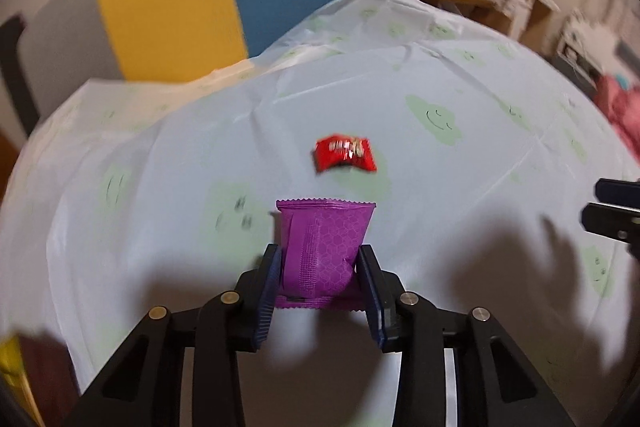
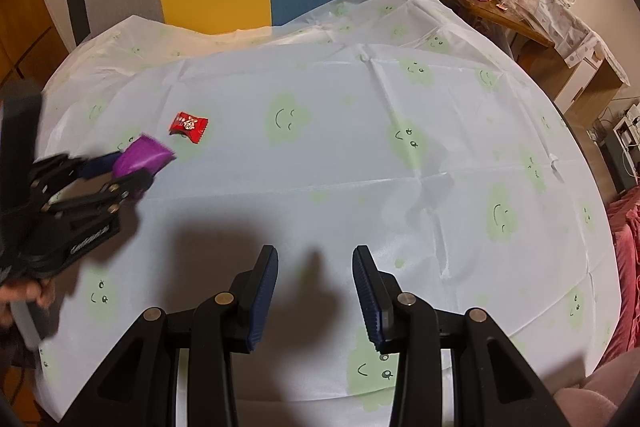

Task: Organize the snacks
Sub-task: 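Hold the purple pouch in the left tool while the right grasps the red candy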

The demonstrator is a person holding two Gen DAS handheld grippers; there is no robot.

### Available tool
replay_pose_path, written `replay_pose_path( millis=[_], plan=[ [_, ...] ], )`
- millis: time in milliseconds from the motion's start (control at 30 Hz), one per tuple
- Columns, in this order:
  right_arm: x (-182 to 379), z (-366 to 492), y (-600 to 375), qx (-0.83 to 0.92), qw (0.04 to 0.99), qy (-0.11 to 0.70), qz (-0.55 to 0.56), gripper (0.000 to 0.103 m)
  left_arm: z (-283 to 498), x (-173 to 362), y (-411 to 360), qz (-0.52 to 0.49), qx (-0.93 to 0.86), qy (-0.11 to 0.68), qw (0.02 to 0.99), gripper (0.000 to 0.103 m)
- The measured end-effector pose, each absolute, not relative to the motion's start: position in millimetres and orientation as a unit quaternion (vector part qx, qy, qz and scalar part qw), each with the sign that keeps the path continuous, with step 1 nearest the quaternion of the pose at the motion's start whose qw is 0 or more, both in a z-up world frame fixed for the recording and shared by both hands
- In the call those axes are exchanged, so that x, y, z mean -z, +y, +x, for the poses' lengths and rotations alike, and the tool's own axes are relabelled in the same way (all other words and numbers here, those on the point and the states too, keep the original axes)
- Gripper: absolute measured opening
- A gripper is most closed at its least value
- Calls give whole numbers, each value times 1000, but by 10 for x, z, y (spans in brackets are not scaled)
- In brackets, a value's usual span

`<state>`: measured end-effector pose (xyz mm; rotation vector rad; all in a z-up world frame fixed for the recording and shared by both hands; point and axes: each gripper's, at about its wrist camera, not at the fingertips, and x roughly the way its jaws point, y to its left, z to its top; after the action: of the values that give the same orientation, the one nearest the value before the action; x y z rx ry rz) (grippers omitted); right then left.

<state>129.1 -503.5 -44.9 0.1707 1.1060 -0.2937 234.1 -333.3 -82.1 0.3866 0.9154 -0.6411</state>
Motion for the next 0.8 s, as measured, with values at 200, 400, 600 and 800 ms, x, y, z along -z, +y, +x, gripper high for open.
replay_pose_path(
  millis=[200,400,600,800],
  plan=[
    [503,1296,-4960,123,834,532,74,39,1934,798,-2947,134,264,447,844,38],
    [492,1296,-4675,45,845,529,64,39,1411,815,-2542,114,248,428,862,39],
    [406,1535,-4321,-19,852,522,41,39,1178,853,-2279,90,244,408,875,39],
    [474,2078,-4104,-45,856,514,12,39,1091,899,-2174,78,257,391,880,39]
  ],
)
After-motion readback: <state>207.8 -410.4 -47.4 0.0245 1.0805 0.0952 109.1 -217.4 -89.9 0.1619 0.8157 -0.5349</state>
